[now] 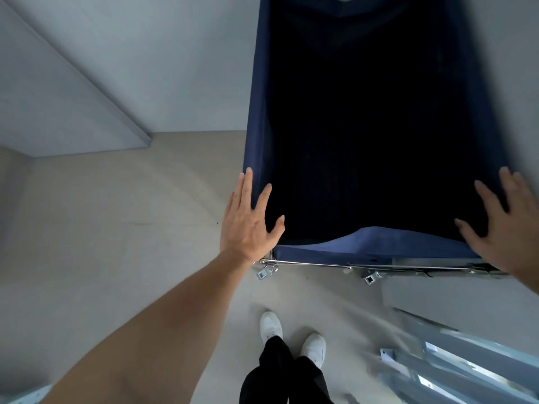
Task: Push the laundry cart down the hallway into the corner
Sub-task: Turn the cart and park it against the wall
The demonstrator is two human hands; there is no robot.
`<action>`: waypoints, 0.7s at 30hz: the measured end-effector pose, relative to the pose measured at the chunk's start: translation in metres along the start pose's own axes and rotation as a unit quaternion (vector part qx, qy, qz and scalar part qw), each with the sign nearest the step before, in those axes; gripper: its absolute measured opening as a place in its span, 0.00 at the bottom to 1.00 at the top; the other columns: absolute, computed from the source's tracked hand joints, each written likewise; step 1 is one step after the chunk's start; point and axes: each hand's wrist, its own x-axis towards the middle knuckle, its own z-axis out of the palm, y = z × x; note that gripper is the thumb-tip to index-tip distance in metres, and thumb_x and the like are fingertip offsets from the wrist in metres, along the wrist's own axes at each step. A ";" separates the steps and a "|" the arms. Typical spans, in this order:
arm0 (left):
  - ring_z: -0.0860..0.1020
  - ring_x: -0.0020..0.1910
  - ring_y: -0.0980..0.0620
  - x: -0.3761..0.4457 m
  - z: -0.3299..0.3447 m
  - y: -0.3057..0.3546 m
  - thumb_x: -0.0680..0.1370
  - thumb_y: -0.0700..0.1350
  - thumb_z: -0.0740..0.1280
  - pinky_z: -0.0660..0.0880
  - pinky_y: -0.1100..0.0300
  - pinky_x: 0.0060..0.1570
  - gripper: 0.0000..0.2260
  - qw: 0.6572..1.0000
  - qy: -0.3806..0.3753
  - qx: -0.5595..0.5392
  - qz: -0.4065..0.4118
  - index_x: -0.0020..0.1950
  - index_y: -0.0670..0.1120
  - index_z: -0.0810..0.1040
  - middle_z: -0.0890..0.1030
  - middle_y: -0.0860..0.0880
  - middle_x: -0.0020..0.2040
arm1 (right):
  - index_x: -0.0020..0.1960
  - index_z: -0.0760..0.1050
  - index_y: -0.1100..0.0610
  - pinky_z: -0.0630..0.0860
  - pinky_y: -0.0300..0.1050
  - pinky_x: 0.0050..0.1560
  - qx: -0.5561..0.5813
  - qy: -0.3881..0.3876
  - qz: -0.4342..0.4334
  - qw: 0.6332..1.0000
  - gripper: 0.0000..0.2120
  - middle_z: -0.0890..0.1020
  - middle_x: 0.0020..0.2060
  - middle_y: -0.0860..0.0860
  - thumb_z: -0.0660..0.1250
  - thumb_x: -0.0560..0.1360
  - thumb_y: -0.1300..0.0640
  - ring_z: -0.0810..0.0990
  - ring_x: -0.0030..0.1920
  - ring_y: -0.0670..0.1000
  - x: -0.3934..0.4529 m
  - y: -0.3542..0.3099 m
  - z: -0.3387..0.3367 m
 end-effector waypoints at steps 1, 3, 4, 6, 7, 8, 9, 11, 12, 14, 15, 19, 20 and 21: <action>0.50 0.84 0.41 0.000 0.000 0.001 0.79 0.62 0.57 0.59 0.45 0.79 0.32 1.000 -0.004 0.002 -0.001 0.79 0.47 0.65 0.47 0.40 0.84 | 0.83 0.61 0.52 0.56 0.52 0.82 0.001 -0.003 -0.003 1.000 0.38 0.51 0.86 0.55 0.59 0.78 0.35 0.49 0.86 0.54 0.000 0.000 0.002; 0.49 0.84 0.41 0.000 -0.001 0.001 0.79 0.63 0.56 0.59 0.44 0.79 0.32 1.000 -0.006 0.002 -0.002 0.80 0.48 0.64 0.47 0.40 0.85 | 0.83 0.60 0.52 0.55 0.52 0.82 0.004 -0.006 -0.004 1.000 0.39 0.51 0.86 0.55 0.59 0.78 0.35 0.49 0.86 0.54 -0.001 0.002 0.003; 0.50 0.84 0.41 -0.001 -0.001 0.001 0.79 0.63 0.56 0.59 0.44 0.79 0.32 1.000 -0.005 0.001 -0.004 0.80 0.47 0.64 0.47 0.40 0.85 | 0.84 0.60 0.52 0.54 0.51 0.82 0.002 -0.004 -0.007 1.000 0.39 0.51 0.86 0.56 0.59 0.78 0.35 0.49 0.86 0.55 -0.002 0.002 0.003; 0.50 0.84 0.41 -0.001 -0.001 0.002 0.79 0.62 0.58 0.60 0.44 0.78 0.32 1.000 -0.001 0.000 -0.004 0.80 0.47 0.65 0.48 0.40 0.84 | 0.84 0.60 0.52 0.57 0.53 0.82 -0.002 0.003 -0.013 1.000 0.38 0.51 0.86 0.56 0.59 0.79 0.36 0.49 0.86 0.55 -0.001 0.002 0.001; 0.51 0.84 0.41 -0.002 -0.001 0.002 0.80 0.61 0.59 0.60 0.44 0.78 0.31 1.000 0.001 0.000 -0.003 0.79 0.47 0.65 0.48 0.40 0.84 | 0.83 0.61 0.53 0.60 0.56 0.80 0.002 0.007 -0.011 1.000 0.38 0.51 0.86 0.56 0.59 0.79 0.36 0.48 0.86 0.54 0.000 0.003 0.000; 0.51 0.84 0.41 -0.002 -0.001 0.002 0.80 0.61 0.60 0.60 0.44 0.78 0.31 1.000 0.002 0.000 -0.002 0.79 0.47 0.65 0.49 0.40 0.84 | 0.83 0.61 0.53 0.63 0.59 0.78 0.007 0.009 -0.007 1.000 0.37 0.50 0.86 0.55 0.59 0.79 0.36 0.48 0.86 0.53 0.000 0.003 -0.002; 0.51 0.84 0.41 -0.001 -0.001 0.002 0.80 0.60 0.61 0.61 0.44 0.78 0.31 1.000 0.003 -0.002 -0.002 0.79 0.47 0.65 0.49 0.40 0.84 | 0.82 0.62 0.53 0.64 0.61 0.77 0.012 0.008 -0.003 1.000 0.37 0.49 0.86 0.54 0.59 0.79 0.36 0.46 0.86 0.52 0.000 0.003 -0.005; 0.51 0.84 0.41 -0.001 -0.001 0.002 0.80 0.60 0.61 0.61 0.44 0.78 0.31 1.000 0.003 -0.008 -0.003 0.79 0.46 0.65 0.49 0.40 0.84 | 0.82 0.61 0.53 0.65 0.62 0.76 0.017 -0.002 0.008 1.000 0.37 0.46 0.86 0.52 0.59 0.78 0.36 0.44 0.85 0.50 0.000 0.002 -0.008; 0.51 0.84 0.41 -0.002 -0.001 0.003 0.80 0.60 0.61 0.61 0.44 0.78 0.31 1.000 0.003 -0.009 -0.004 0.79 0.46 0.65 0.49 0.40 0.84 | 0.82 0.61 0.53 0.65 0.63 0.76 0.017 -0.011 0.013 1.000 0.38 0.45 0.86 0.51 0.59 0.78 0.36 0.43 0.85 0.50 0.001 0.002 -0.010; 0.51 0.83 0.41 -0.001 0.000 0.003 0.79 0.60 0.61 0.62 0.44 0.78 0.31 1.000 0.004 -0.010 -0.003 0.79 0.46 0.66 0.49 0.40 0.84 | 0.82 0.61 0.54 0.66 0.65 0.75 0.018 -0.026 0.017 0.999 0.38 0.44 0.86 0.50 0.59 0.77 0.36 0.43 0.85 0.50 0.002 0.001 -0.014; 0.52 0.83 0.40 -0.002 0.000 0.003 0.79 0.60 0.61 0.62 0.43 0.77 0.31 1.000 0.005 -0.011 -0.002 0.79 0.46 0.66 0.50 0.40 0.84 | 0.82 0.61 0.55 0.67 0.65 0.75 0.019 -0.028 0.017 0.999 0.38 0.44 0.86 0.50 0.59 0.77 0.37 0.44 0.85 0.50 0.001 0.001 -0.014; 0.54 0.83 0.39 -0.001 0.001 0.003 0.79 0.59 0.63 0.64 0.43 0.76 0.30 1.000 0.015 -0.013 0.002 0.78 0.45 0.68 0.52 0.39 0.84 | 0.82 0.62 0.55 0.68 0.64 0.74 0.012 -0.020 0.017 1.000 0.38 0.45 0.86 0.51 0.59 0.78 0.37 0.44 0.85 0.50 0.002 0.000 -0.016; 0.54 0.83 0.39 -0.001 0.001 0.003 0.79 0.59 0.64 0.64 0.43 0.76 0.30 1.000 0.016 -0.014 0.004 0.78 0.45 0.68 0.52 0.39 0.84 | 0.82 0.62 0.55 0.69 0.64 0.73 0.009 -0.019 0.017 1.000 0.38 0.46 0.86 0.51 0.59 0.78 0.37 0.44 0.86 0.50 0.002 0.000 -0.016; 0.54 0.83 0.39 -0.001 0.001 0.002 0.79 0.59 0.64 0.64 0.43 0.76 0.30 1.000 0.018 -0.014 0.005 0.78 0.45 0.68 0.52 0.38 0.84 | 0.82 0.62 0.55 0.69 0.64 0.72 0.007 -0.019 0.017 1.000 0.38 0.46 0.86 0.51 0.59 0.78 0.36 0.44 0.86 0.50 0.001 0.000 -0.016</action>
